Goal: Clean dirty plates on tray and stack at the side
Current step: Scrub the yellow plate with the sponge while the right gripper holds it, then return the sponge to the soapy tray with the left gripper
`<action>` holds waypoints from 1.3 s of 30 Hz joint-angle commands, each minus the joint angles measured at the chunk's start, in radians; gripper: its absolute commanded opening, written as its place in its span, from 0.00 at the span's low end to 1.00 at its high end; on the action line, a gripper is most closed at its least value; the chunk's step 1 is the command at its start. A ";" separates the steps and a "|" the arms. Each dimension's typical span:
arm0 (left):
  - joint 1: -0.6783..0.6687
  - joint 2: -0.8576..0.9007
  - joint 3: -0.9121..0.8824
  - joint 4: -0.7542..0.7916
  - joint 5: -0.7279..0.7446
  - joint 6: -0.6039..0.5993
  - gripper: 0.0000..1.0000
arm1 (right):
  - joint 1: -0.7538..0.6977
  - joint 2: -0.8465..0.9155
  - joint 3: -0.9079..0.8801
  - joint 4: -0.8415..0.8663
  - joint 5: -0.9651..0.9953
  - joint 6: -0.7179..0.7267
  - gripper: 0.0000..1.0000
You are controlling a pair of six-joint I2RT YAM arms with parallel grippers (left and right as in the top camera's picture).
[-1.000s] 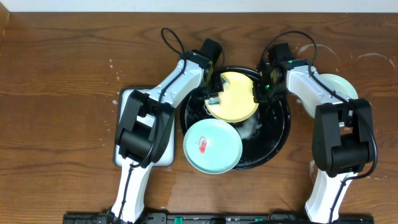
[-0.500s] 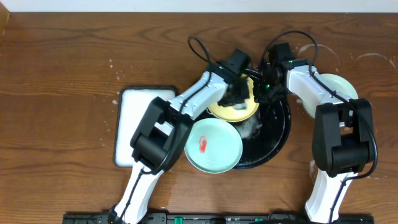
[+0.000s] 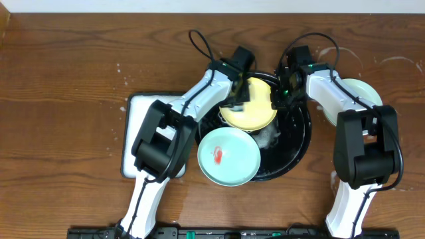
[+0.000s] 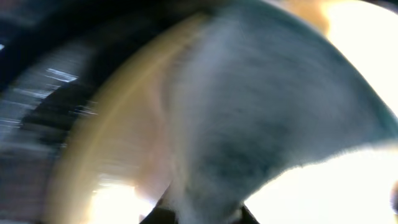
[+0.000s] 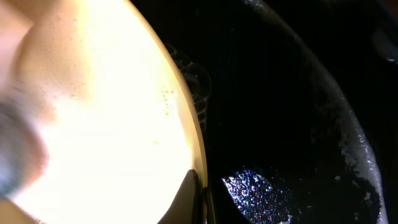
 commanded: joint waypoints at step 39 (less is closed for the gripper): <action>0.387 -0.544 -0.195 -0.590 -0.183 0.143 0.08 | 0.039 -0.161 0.061 -0.111 0.148 -0.053 0.01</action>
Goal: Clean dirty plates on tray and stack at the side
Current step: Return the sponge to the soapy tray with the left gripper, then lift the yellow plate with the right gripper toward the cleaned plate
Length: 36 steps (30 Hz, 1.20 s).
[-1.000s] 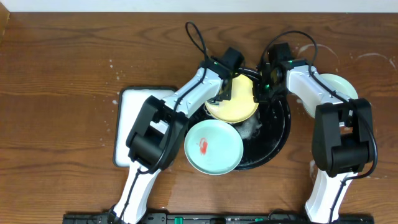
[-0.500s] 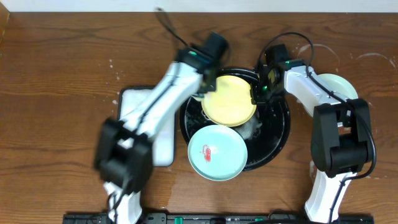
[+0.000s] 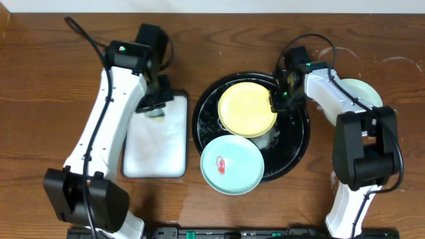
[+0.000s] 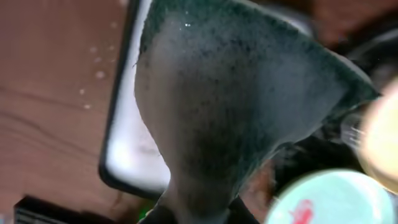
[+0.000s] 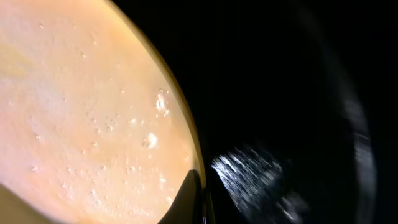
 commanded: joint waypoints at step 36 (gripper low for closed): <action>0.096 0.002 -0.304 0.206 -0.028 0.024 0.11 | 0.528 -0.416 0.037 -0.039 1.206 -0.155 0.01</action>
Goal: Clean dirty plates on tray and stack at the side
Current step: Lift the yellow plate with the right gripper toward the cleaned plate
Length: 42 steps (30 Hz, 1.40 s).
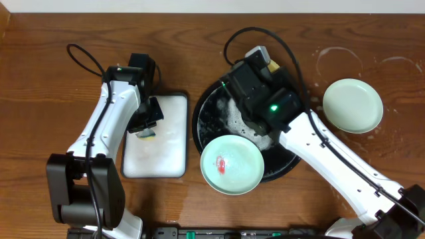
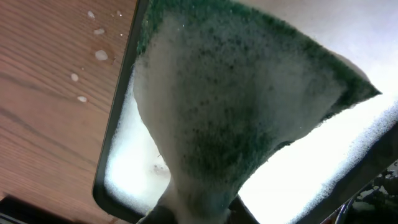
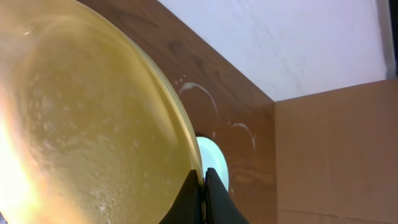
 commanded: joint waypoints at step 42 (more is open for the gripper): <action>0.002 0.000 0.002 0.000 -0.019 0.017 0.11 | 0.067 -0.002 0.004 -0.016 0.220 -0.069 0.01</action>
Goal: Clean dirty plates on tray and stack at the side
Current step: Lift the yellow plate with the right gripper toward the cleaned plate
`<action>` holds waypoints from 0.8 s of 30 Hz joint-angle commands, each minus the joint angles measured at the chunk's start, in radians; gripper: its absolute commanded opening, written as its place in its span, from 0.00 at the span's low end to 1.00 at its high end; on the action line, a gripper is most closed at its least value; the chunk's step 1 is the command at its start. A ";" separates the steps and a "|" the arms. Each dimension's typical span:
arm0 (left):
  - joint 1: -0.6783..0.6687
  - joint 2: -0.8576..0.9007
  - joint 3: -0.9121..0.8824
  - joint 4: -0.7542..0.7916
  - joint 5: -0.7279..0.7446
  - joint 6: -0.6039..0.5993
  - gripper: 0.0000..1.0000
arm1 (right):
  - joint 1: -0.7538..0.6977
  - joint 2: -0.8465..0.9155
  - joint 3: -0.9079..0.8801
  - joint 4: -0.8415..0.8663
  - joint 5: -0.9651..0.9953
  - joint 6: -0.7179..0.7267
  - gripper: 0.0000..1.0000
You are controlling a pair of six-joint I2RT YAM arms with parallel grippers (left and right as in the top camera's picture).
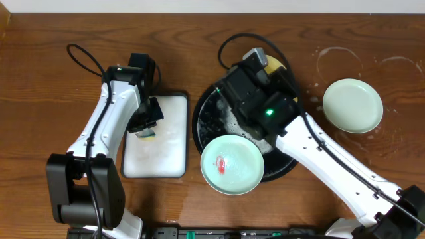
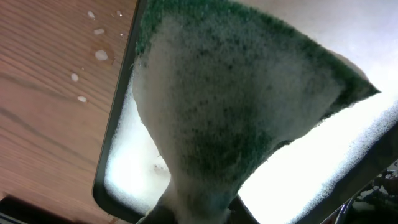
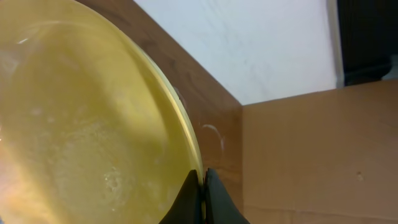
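Note:
My right gripper (image 3: 203,178) is shut on the rim of the wet yellow plate (image 3: 93,130), held up on edge above the black round tray (image 1: 204,123). In the overhead view only a sliver of that yellow plate (image 1: 277,65) shows behind the raised right arm. A pale green plate with a red stain (image 1: 231,164) lies at the tray's front. A clean pale green plate (image 1: 352,105) rests on the table at the right. My left gripper (image 2: 196,213) is shut on a foamy green sponge (image 2: 236,106) over the white soap tray (image 1: 166,143).
Foam covers the white soap tray (image 2: 348,146), and suds lie in the black tray. Water drops and ring marks spot the wood near the clean plate. A cardboard-coloured surface and a white wall show behind the held plate in the right wrist view.
My right gripper has shifted and turned a little with the yellow plate still in it, high over the black tray. The left gripper and sponge have not moved.
At first my left gripper held the sponge on the yellow plate, which my right gripper gripped by the rim in the black tray. Then the sponge was over the white soap tray. Later the right gripper held the plate on edge above the tray, as now.

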 commanded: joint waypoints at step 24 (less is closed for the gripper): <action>0.002 0.000 0.002 -0.003 -0.019 0.017 0.11 | 0.048 -0.002 0.004 0.000 0.100 -0.014 0.01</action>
